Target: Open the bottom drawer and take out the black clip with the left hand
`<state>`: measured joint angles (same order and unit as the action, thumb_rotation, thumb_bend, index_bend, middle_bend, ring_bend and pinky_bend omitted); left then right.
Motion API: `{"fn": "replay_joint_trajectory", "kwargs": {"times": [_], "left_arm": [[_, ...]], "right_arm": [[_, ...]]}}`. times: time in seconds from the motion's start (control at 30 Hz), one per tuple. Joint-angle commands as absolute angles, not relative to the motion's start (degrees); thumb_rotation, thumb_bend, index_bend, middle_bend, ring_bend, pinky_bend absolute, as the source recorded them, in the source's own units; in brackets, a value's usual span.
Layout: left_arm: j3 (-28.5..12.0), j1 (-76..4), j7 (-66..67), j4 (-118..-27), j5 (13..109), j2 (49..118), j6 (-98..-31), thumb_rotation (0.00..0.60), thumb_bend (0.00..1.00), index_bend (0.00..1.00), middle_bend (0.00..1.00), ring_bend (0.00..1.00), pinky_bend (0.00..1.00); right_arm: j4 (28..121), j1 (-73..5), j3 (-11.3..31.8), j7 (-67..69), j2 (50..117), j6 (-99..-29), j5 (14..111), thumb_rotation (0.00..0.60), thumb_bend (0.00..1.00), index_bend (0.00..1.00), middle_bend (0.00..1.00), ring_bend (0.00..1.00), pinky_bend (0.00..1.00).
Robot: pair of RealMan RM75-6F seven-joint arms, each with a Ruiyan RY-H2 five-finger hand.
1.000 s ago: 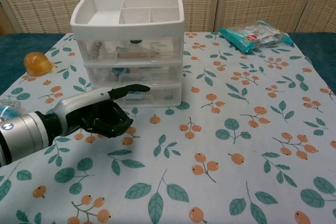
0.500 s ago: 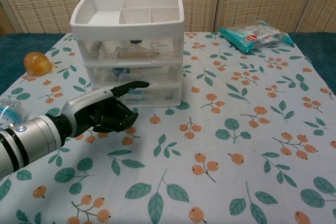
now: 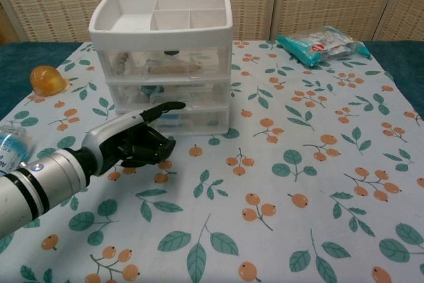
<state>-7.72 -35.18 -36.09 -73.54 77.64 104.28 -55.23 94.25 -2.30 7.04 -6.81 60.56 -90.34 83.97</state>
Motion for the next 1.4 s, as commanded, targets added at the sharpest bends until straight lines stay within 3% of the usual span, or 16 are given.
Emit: {"fn": "replay_joint_trajectory", "kwargs": {"times": [0.03,0.77,1.1,1.4], "left_arm": [[-7.93,-34.95,-36.17,-72.92,77.8,104.78,-55.83,0.6,0.55,0.0,0.87,0.97,1.0],[-9.02,-35.46,-42.42,-68.15,79.44,108.14,-55.77,0.6,0.55,0.04,0.87,0.97,1.0],[-9.58,-35.64,-45.11,-67.63,79.34,108.13,-55.31,0.6,0.55,0.13,0.87,0.97,1.0],[-9.49,-35.61,-46.74,-67.96,79.66,107.53,-55.12,0.6,0.55,0.15,0.87,0.97,1.0]], "right_arm": [[94.27,-2.28,7.03,-6.83,60.54,-90.36,83.97,0.6,0.23,0.0,0.12,0.04,0.0],[95.38,-1.39,7.04,-7.9,60.07,-91.28,83.48,0.6,0.24,0.0,0.12,0.04,0.0],[95.62,-1.26,7.08,-8.23,60.02,-91.23,83.25,0.6,0.24,0.0,0.12,0.04,0.0],[95.8,-1.3,7.13,-8.4,60.0,-91.1,83.22,0.6,0.24,0.0,0.12,0.04,0.0]]}}
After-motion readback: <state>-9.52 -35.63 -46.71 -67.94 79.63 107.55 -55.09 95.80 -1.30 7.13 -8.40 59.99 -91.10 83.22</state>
